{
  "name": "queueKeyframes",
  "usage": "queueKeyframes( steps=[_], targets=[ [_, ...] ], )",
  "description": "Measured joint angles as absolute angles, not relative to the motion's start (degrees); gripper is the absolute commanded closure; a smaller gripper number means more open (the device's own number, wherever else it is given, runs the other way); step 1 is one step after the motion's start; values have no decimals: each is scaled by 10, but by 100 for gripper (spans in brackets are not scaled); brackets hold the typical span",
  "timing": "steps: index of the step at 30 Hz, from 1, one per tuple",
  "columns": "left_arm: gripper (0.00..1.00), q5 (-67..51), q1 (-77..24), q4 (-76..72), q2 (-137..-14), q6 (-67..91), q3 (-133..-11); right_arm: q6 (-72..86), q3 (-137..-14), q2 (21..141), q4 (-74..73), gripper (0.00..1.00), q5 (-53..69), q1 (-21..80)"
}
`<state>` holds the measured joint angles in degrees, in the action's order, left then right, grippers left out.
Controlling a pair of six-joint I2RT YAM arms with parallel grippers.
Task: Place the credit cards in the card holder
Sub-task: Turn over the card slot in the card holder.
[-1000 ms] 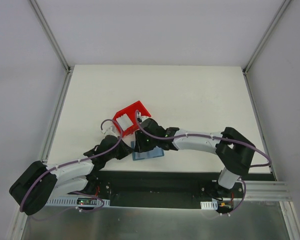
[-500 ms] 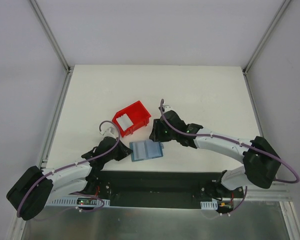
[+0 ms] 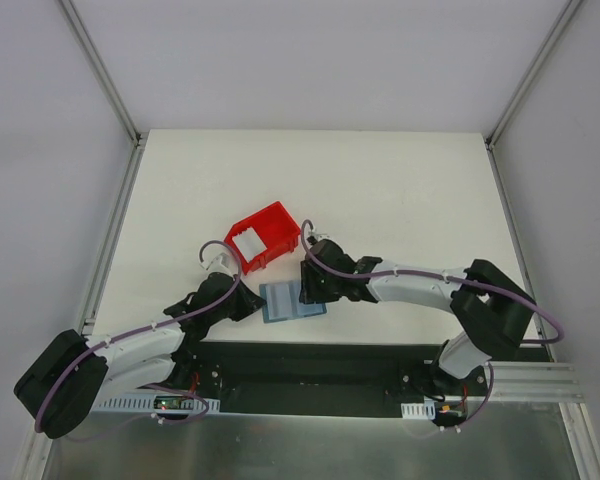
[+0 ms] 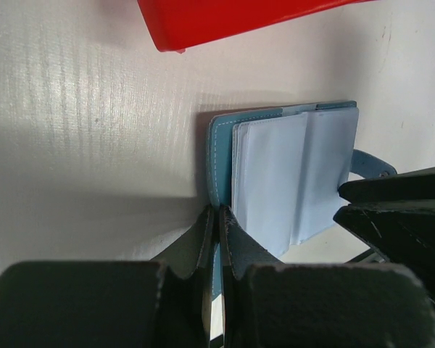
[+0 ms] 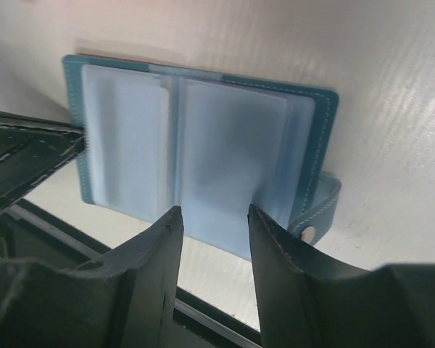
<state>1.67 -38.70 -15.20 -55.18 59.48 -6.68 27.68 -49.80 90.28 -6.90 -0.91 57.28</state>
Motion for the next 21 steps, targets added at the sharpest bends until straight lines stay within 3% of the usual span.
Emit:
queueKeyframes(
  steps=[6, 14, 21],
  targets=[
    [100, 17, -387, -152, -555, 594, -69, 278, -500, 916, -85, 56, -39, 585],
    [100, 17, -387, -151, -565, 593, -76, 281, -522, 949, -58, 64, -22, 591],
    [100, 17, -387, -152, -570, 592, -78, 279, -525, 964, -19, 62, 23, 591]
  ],
)
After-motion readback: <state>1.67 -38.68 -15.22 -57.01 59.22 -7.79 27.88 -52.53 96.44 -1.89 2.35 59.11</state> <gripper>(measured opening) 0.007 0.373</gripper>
